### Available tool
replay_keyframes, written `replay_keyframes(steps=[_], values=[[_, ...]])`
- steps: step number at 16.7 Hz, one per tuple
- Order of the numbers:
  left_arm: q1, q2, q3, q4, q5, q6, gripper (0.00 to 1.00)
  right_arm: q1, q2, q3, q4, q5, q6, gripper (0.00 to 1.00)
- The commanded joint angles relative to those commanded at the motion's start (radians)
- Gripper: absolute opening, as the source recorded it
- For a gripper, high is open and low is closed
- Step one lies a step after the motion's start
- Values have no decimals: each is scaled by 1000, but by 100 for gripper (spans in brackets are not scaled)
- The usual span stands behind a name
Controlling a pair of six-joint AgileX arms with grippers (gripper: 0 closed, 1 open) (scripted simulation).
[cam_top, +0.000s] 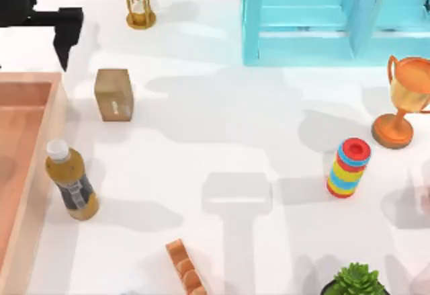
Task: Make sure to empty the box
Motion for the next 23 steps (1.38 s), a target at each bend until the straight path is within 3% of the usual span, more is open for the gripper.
replay_keyframes(steps=[4,8,15,23], values=[[136,-198,-290,70,-4,141,100,0,0,0,0,0,0,100],[223,-317,-431,110,-6,230,100,0,0,0,0,0,0,100],[228,-325,-452,124,-6,237,100,0,0,0,0,0,0,100],[239,-302,-667,366,-6,247,100,0,0,0,0,0,0,100]])
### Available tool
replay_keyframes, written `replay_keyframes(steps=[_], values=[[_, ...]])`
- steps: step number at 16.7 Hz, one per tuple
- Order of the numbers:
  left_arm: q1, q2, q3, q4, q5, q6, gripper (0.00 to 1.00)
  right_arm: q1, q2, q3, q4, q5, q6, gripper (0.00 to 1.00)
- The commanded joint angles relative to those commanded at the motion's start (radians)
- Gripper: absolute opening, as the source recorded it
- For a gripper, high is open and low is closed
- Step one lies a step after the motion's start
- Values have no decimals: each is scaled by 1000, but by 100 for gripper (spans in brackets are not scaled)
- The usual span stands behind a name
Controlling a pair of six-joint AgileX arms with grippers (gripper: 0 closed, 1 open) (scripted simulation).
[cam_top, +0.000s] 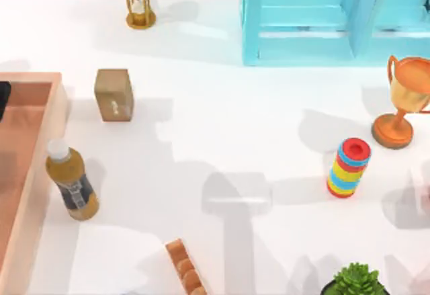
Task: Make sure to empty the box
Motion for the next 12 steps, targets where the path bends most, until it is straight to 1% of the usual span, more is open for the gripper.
replay_keyframes(steps=[4,8,12], values=[[-5,34,-86,119,0,-4,100,0,0,0,0,0,0,100],[-5,36,-91,126,0,-4,100,0,0,0,0,0,0,100],[-5,36,-91,126,0,-4,70,0,0,0,0,0,0,100]])
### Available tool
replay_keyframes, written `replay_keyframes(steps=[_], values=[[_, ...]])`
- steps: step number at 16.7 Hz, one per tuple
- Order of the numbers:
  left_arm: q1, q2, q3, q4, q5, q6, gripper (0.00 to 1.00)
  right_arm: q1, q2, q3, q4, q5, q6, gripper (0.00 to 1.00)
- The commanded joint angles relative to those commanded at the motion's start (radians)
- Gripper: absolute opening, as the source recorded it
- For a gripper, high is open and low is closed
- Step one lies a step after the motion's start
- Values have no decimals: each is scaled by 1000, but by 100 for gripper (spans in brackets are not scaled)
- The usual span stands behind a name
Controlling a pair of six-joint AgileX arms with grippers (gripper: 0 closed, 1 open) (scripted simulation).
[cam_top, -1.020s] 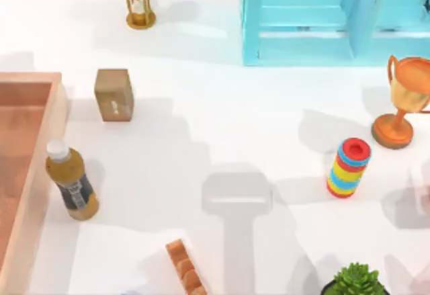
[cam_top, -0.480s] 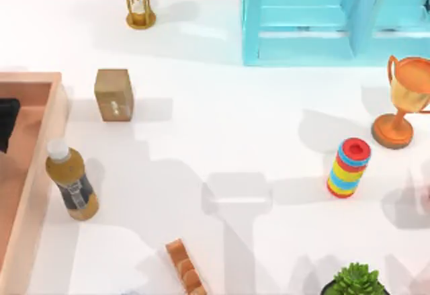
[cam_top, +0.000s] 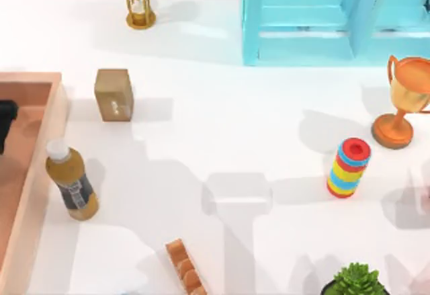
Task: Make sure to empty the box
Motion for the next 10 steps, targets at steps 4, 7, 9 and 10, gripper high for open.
replay_keyframes(steps=[4,7,9,10], values=[[0,0,0,0,0,0,40,0,0,0,0,0,0,100],[0,0,0,0,0,0,17,0,0,0,0,0,0,100],[0,0,0,0,0,0,2,0,0,0,0,0,0,100],[0,0,0,0,0,0,0,0,0,0,0,0,0,100]])
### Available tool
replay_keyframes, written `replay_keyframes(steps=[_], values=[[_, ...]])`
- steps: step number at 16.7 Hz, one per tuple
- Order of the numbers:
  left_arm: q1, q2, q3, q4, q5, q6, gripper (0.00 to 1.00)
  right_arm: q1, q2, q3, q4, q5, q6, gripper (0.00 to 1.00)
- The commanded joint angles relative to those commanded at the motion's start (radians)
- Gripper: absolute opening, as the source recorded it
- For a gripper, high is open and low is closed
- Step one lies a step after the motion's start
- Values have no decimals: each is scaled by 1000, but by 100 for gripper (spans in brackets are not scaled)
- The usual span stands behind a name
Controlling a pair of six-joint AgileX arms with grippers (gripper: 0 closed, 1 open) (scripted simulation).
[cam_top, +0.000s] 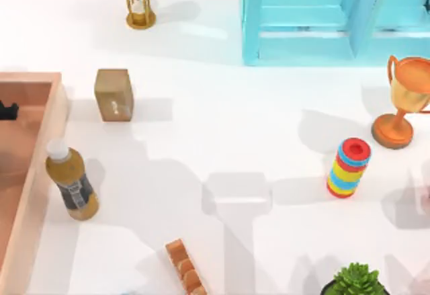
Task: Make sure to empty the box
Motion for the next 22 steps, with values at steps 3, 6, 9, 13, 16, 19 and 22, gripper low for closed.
replay_keyframes(steps=[3,6,9,13,16,19,22], values=[[0,0,0,0,0,0,0,0,0,0,0,0,0,100],[0,0,0,0,0,0,0,0,0,0,0,0,0,100],[1,-3,2,-3,0,1,0,0,0,0,0,0,0,100],[2,-9,82,-100,-1,1,0,0,0,0,0,0,0,100],[4,-20,195,-226,-2,0,0,0,0,0,0,0,0,100],[2,-32,317,-357,-2,-2,0,0,0,0,0,0,0,100],[-1,-44,415,-460,-2,-3,0,0,0,0,0,0,0,100]])
